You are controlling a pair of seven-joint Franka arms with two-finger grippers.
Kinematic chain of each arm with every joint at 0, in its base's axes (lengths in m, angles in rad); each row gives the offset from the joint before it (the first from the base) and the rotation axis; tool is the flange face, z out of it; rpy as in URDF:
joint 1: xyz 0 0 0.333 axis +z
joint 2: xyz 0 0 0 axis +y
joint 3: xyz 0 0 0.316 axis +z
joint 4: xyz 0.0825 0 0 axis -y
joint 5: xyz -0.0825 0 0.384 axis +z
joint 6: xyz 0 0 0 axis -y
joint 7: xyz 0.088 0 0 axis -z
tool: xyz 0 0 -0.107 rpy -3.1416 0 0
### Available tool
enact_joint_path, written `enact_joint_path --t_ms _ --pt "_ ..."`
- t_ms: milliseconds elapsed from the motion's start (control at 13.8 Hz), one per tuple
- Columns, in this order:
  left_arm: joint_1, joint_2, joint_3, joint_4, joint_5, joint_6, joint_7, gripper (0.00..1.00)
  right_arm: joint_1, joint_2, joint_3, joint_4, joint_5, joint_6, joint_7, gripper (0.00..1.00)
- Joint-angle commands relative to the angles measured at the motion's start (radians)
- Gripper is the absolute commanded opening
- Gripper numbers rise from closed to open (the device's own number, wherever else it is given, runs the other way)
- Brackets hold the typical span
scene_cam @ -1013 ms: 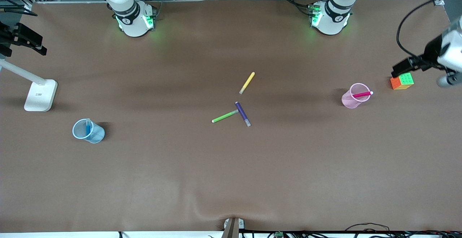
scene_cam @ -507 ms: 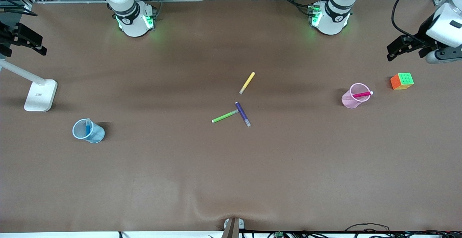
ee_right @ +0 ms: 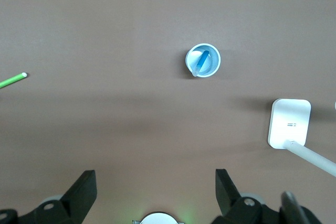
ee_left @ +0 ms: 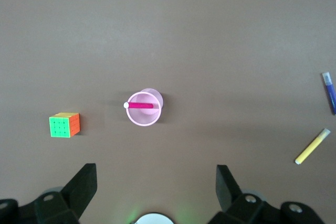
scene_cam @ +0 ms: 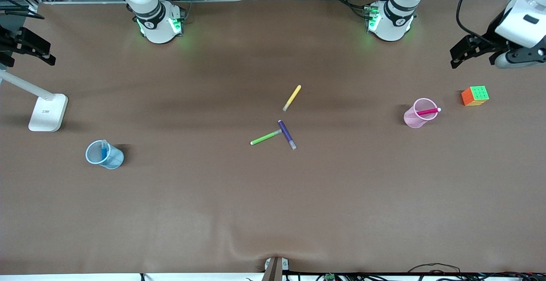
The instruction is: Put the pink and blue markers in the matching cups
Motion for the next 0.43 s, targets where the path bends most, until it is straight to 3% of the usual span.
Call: enact_joint_path --t_ms 0,362 --pt "-0.019 0.002 0.013 0.032 0.008 -0.045 -0.004 1.0 0.004 0.008 -0.005 0.018 0.015 -0.011 0.004 1.0" --pt "-0.021 0.001 0.014 0.033 0.002 -0.085 0.007 1.0 0.003 0.008 -0.005 0.018 0.016 -0.017 0.004 1.0"
